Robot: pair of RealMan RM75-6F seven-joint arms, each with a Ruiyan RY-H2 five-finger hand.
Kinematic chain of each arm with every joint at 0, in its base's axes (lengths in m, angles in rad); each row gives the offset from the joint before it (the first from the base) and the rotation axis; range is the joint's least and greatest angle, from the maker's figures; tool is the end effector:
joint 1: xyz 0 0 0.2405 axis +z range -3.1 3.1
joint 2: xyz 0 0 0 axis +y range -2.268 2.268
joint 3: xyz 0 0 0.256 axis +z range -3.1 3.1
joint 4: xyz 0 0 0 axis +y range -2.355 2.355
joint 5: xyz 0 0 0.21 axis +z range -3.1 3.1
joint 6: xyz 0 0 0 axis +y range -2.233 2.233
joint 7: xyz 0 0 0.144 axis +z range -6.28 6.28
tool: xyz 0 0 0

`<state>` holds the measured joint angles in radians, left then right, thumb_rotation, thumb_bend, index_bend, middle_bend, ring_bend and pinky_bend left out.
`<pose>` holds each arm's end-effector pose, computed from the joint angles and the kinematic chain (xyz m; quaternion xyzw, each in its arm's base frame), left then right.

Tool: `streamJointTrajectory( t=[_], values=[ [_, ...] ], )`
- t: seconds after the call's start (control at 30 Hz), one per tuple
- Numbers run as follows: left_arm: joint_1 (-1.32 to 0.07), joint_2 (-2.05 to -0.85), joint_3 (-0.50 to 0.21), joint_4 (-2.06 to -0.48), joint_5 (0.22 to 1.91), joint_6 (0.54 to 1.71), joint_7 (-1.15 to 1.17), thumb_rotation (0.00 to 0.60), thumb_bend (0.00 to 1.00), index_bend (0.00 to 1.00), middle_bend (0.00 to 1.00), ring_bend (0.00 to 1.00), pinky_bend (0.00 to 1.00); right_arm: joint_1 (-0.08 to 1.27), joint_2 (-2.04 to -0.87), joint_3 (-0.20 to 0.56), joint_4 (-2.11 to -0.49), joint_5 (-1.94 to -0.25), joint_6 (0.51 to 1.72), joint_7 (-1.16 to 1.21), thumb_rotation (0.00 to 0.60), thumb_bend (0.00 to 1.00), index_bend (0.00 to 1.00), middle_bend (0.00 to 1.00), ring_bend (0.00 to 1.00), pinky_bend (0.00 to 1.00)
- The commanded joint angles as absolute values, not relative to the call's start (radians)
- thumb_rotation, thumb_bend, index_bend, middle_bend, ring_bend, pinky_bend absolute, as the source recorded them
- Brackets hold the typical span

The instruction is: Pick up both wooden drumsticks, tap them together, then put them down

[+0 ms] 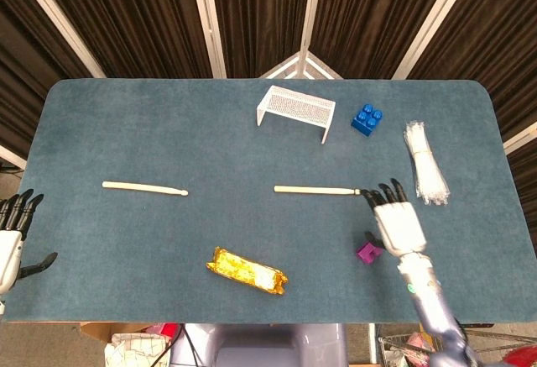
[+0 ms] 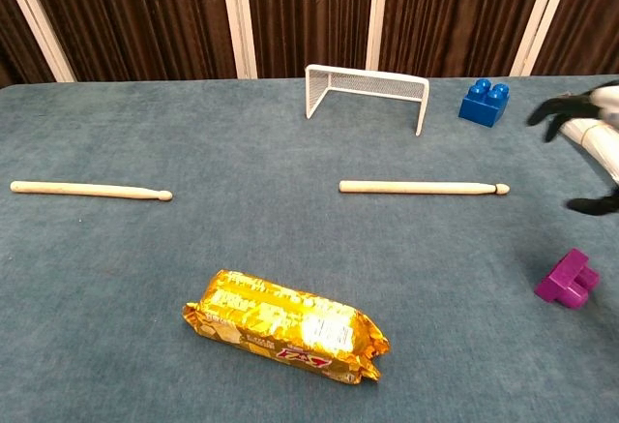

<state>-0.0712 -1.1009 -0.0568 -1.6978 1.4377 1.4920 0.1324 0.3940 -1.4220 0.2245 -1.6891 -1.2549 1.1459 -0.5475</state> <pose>-0.3050 0.1768 0.1619 -0.5853 -0.3836 -0.3583 0.6180 -0.2043 -0.2822 0.0447 0.6909 -0.3514 0.3516 0.5249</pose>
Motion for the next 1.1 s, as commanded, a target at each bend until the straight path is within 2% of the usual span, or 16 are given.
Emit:
streamJointTrajectory(
  t=[0.03, 0.27, 0.47, 0.8, 1.1],
  values=[
    [-0.072, -1.102, -0.061, -1.695, 1.425, 1.487, 0.137, 0.6, 0.27, 0.0, 0.0, 0.0, 0.02, 0.501, -1.518, 0.291, -1.661, -1.111, 1.063, -0.673, 0.6, 0.25, 0.22, 0.3, 0.15, 0.0],
    [-0.084, -1.116, -0.07, -1.683, 1.378, 1.454, 0.175, 0.6, 0.27, 0.0, 0.0, 0.0, 0.02, 0.65, -1.676, 0.332, -1.548, -0.949, 1.048, -0.847, 0.6, 0.25, 0.27, 0.34, 0.18, 0.0],
    [-0.089, -1.123, -0.074, -1.679, 1.349, 1.439, 0.202, 0.6, 0.27, 0.0, 0.0, 0.0, 0.02, 0.73, -1.756, 0.352, -1.441, -0.857, 1.062, -0.898, 0.6, 0.28, 0.3, 0.41, 0.21, 0.0],
    [-0.088, -1.127, -0.083, -1.675, 1.32, 1.441, 0.216, 0.6, 0.27, 0.0, 0.0, 0.0, 0.02, 0.782, -1.776, 0.331, -1.329, -0.84, 1.051, -0.89, 0.6, 0.37, 0.41, 0.41, 0.22, 0.0],
    [-0.095, -1.141, -0.082, -1.679, 1.303, 1.43, 0.258, 0.6, 0.27, 0.0, 0.0, 0.0, 0.02, 0.792, -1.762, 0.313, -1.29, -0.825, 1.033, -0.856, 0.6, 0.38, 0.46, 0.45, 0.26, 0.0]
  ],
)
